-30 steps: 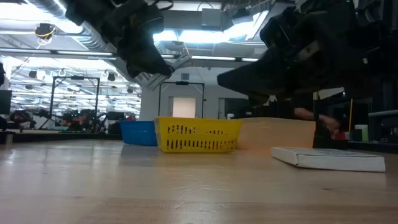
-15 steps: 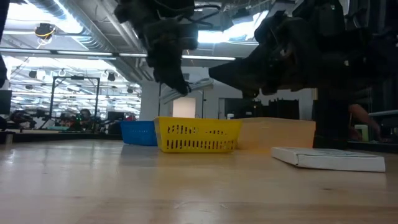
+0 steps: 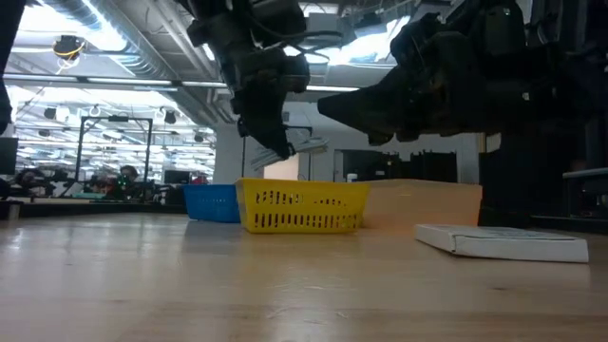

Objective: Pick and place items into bin
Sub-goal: Put the light blue USB cable into the yellow bin, then put the white card reader box into the orange bin

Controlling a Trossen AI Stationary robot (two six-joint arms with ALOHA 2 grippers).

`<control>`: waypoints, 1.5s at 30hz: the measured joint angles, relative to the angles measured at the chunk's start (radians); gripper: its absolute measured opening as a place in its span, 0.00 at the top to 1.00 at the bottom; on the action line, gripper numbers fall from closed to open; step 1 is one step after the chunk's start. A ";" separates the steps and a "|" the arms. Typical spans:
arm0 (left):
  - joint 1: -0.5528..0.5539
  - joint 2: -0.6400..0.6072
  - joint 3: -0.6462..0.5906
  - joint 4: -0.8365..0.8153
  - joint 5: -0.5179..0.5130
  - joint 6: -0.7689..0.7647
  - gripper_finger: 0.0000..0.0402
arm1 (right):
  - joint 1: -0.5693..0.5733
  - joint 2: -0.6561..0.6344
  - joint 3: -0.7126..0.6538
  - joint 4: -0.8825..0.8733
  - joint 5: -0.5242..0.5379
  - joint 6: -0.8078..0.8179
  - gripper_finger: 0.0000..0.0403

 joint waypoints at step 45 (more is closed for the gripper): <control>-0.126 -0.066 -0.001 0.015 0.045 0.355 0.99 | 0.011 -0.006 0.013 -0.013 0.008 0.108 1.00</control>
